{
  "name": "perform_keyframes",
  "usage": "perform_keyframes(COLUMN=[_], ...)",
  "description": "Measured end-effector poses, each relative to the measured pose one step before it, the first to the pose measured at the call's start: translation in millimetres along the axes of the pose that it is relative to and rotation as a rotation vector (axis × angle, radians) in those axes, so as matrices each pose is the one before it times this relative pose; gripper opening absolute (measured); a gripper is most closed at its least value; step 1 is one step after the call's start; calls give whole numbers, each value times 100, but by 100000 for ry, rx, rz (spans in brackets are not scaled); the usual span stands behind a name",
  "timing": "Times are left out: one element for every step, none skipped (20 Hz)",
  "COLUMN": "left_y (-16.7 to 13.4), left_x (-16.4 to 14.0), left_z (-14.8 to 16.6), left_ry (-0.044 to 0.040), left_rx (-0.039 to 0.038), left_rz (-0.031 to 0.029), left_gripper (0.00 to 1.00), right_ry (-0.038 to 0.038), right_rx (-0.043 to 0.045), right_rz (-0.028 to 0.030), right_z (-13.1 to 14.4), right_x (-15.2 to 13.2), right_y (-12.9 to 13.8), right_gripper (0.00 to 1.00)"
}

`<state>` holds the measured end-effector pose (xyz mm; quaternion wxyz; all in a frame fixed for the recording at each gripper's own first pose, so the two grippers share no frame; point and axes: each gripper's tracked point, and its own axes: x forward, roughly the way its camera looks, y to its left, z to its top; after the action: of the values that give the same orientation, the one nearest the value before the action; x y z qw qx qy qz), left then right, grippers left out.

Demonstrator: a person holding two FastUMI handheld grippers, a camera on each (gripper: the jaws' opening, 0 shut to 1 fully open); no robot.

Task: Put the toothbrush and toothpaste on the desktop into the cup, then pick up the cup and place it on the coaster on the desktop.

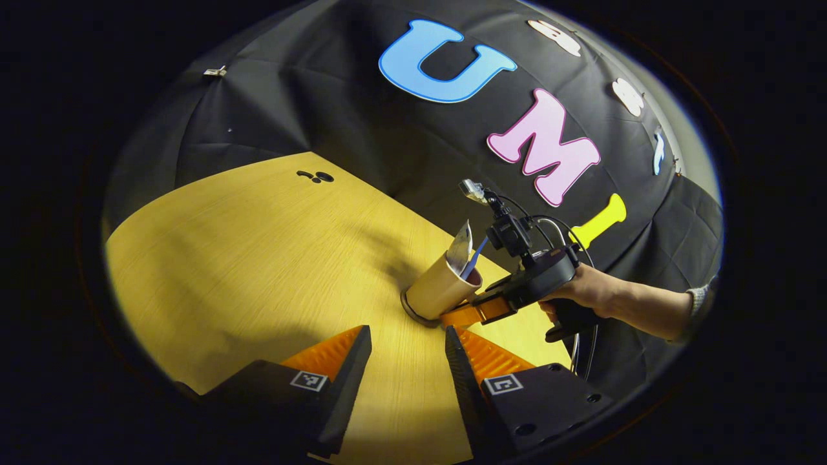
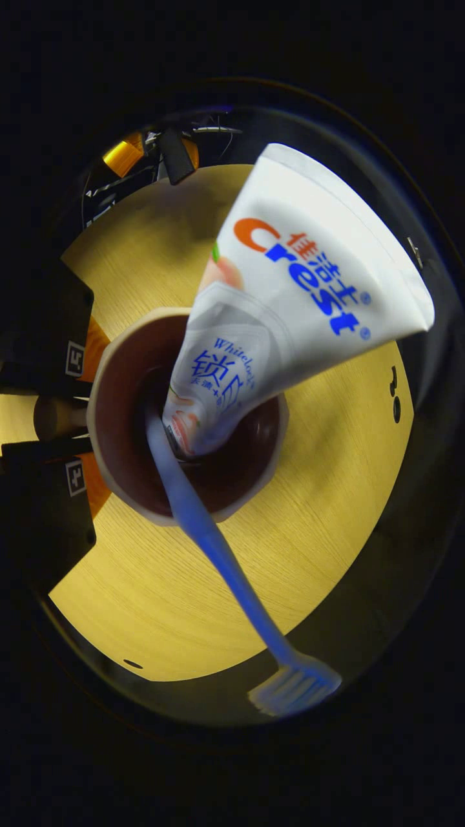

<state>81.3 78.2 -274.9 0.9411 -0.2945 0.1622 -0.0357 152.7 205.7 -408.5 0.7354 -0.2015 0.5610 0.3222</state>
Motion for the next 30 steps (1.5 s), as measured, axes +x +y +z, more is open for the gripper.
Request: perform_keyframes(left_y=[117,33,-69,-91,-25,-25,-140,-90,-66,-5,63,13,48,19,33,-64,-144,-217,-89,-205,-275,-404,-402,-444,-504,-543,-526,-599,-608,-596], left_x=[149,64,152,99,164,-81,217,35,33,-97,-19,-119,0,-123,-86,-154,18,-111,-205,-203,-100,-145,-33,-68,-185,-181,-199,-150,-186,-133], left_z=[-29,115,46,216,-10,133,95,119,26,71,-56,-1,-62,-39,-39,67,30,124,-48,148,273,181,162,281,255,328,180,245,186,144], left_ry=[35,38,-48,59,48,16,10,117,49,253,226,308,281,232,257,232,267,170,126,8,-15,39,-46,-32,-17,-49,-132,-170,-55,22], left_rx=[-242,-161,-116,-69,58,156,165,236,243,159,159,106,34,89,96,134,167,256,312,339,375,437,703,814,872,985,989,997,1098,1140], left_rz=[-120,-202,-286,-267,-358,-274,-322,-261,-157,-120,87,56,56,101,59,69,-125,-121,-69,-184,-312,-475,-355,-554,-530,-581,-609,-807,-722,-841], left_gripper=[73,73,74,73,74,73,73,73,73,73,73,73,73,74,74,74,73,74,74,73,73,73,73,74,73,73,73,73,73,73], right_ry=[736,-453,625,102,260,-190,506,664,969,369,-568,-1255,-1656,-1055,-1072,-1841,-1989,-1459,-1750,-2004,-2196,-2144,-2234,-2397,-2254,-2418,-2386,-2340,-2168,-2163], right_rx=[-417,449,0,362,48,-164,38,432,283,-661,-1099,-500,514,1148,1048,1185,1315,771,709,745,854,907,983,760,316,338,733,842,852,493], right_rz=[-19,262,395,275,282,149,177,-148,-767,-1089,-936,-777,-107,221,240,-160,-334,-480,-763,-499,-471,-119,-69,-303,-691,-638,214,463,-169,-122], right_z=[-154,195,-177,-19,-75,114,-120,-110,-248,-114,74,207,270,-7,34,83,122,70,198,151,150,180,99,82,127,67,22,69,64,-93], right_x=[15,13,22,90,225,-130,47,-2,98,6,-90,-166,-298,-517,-499,-533,-828,-801,-847,-925,-876,-1092,-1113,-1167,-1168,-1107,-1279,-1287,-1106,-1125], right_y=[-4,56,40,-52,65,-10,0,-37,-165,-171,-80,-57,38,-36,-36,-148,-83,-94,-334,-173,-114,-154,-26,-123,-148,-169,64,32,19,124], right_gripper=[31,31,31,26,27,32,27,39,34,29,30,32,36,34,38,40,40,41,44,48,46,48,51,50,51,53,53,53,53,50])
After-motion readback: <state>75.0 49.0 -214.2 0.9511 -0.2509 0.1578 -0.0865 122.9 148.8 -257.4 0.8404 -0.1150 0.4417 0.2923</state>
